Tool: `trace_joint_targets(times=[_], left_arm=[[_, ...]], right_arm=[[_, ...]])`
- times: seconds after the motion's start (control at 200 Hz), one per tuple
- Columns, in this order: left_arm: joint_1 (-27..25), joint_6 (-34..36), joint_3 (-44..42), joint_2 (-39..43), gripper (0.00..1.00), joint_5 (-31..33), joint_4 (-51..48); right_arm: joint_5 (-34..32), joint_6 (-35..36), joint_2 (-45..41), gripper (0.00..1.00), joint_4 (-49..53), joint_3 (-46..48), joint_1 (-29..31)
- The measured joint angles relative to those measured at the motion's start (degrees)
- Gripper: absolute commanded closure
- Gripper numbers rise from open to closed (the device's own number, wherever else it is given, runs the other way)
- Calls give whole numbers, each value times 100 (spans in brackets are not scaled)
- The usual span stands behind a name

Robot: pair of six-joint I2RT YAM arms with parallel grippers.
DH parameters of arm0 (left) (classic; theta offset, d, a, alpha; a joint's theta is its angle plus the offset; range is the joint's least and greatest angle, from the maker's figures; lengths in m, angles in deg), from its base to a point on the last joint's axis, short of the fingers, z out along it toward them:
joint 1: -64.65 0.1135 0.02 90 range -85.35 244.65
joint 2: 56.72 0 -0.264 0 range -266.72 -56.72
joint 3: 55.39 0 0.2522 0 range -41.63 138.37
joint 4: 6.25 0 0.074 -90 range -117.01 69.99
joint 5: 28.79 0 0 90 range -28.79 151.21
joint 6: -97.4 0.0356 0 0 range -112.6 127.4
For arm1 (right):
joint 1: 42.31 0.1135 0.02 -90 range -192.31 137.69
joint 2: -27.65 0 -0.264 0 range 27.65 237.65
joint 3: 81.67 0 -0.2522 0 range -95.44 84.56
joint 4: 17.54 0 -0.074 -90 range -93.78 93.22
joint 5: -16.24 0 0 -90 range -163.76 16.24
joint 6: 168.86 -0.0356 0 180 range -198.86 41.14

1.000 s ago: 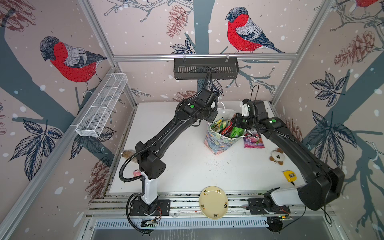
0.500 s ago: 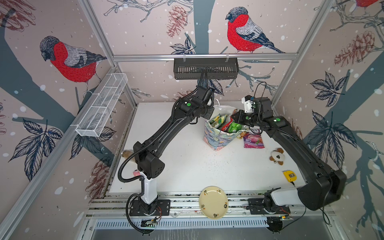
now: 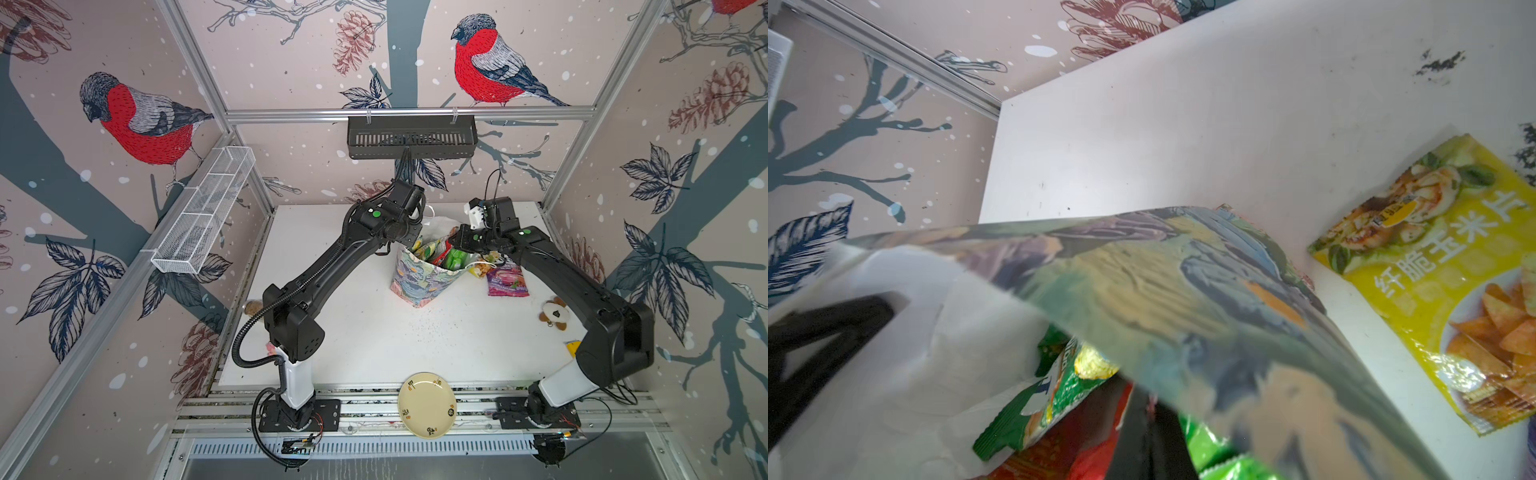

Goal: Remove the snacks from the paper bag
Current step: 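Reach the right gripper deeper into the bag toward the green Fox's packet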

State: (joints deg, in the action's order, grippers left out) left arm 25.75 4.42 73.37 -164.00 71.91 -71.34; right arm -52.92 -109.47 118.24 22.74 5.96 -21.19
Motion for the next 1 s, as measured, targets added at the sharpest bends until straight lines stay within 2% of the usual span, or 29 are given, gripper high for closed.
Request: trace_joint_targets(times=[0.15,0.25,0.37,0.545,0.63,0.856,1.001], left_arm=[[-26,-17,15,-7,100,-20,2],[-94,-20,175,-96,100,-22,-35],[-166,-17,389,-249,100,-24,-37],[-170,-15,614,-426,100,-50,-44],[-170,-15,660,-450,100,-61,-46],[-173,-9,721,-496,100,-76,-63],[-173,0,743,-496,100,-155,-72]], right_arm=[[-197,192,173,82,162,-199,22],[-442,278,111,64,332,-398,103],[-678,374,-225,62,326,-595,190],[-859,326,-426,65,262,-774,431],[-802,177,-426,71,297,-647,664],[-588,-260,-328,73,273,-103,1043],[-763,-387,-133,64,321,-85,1067]])
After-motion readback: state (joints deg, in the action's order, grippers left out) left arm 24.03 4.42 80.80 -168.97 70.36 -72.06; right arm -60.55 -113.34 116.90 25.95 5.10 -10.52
